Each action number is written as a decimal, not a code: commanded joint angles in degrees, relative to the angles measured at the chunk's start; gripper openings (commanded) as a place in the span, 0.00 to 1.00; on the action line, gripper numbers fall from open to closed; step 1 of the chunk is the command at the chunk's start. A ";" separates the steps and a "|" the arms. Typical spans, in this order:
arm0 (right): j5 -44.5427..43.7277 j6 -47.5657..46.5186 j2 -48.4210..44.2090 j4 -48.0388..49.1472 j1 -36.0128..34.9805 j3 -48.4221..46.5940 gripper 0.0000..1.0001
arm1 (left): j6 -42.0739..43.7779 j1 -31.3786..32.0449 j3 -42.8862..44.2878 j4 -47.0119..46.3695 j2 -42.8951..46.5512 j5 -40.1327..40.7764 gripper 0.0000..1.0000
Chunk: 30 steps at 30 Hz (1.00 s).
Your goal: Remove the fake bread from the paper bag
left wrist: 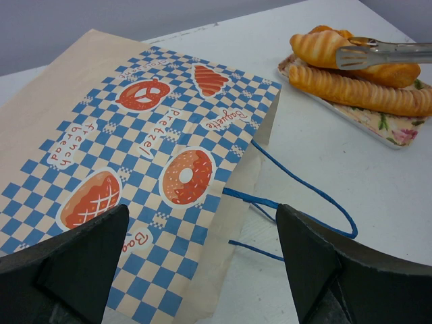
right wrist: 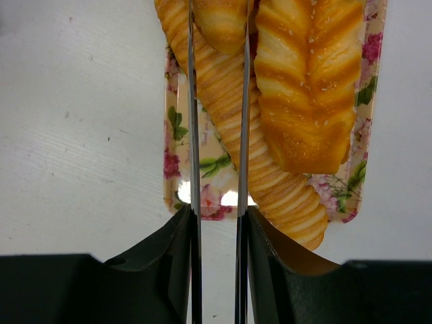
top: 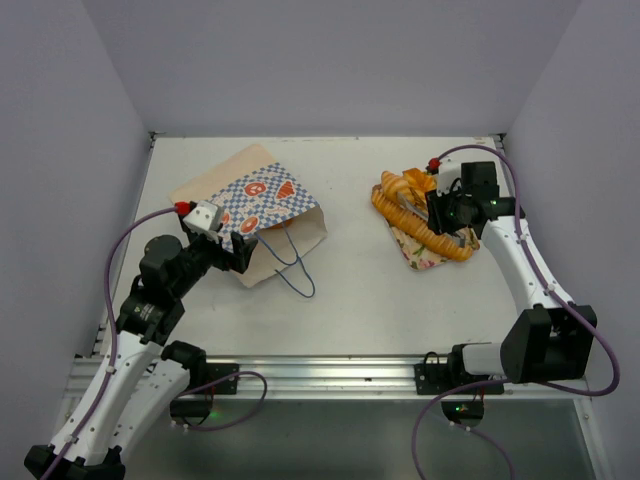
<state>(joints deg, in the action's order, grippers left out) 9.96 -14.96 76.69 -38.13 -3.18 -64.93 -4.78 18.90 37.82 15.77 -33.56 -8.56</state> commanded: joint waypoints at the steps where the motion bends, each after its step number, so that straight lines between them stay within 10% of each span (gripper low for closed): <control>1: -0.46 0.99 -0.48 1.57 0.10 -0.99 0.07 | 1.35 0.26 0.41 -2.41 0.51 -0.23 0.94; 15: -0.38 1.07 -2.33 0.86 0.10 0.33 0.43 | 1.61 0.26 0.41 -2.23 0.78 -0.14 0.94; 30: -0.46 0.55 -5.58 0.60 0.10 0.06 0.52 | 1.96 0.26 0.76 -2.06 0.60 -0.14 0.94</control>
<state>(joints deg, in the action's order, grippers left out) 9.91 -14.57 73.73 -38.79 -3.20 -64.20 -4.67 18.90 37.80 15.77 -33.19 -8.56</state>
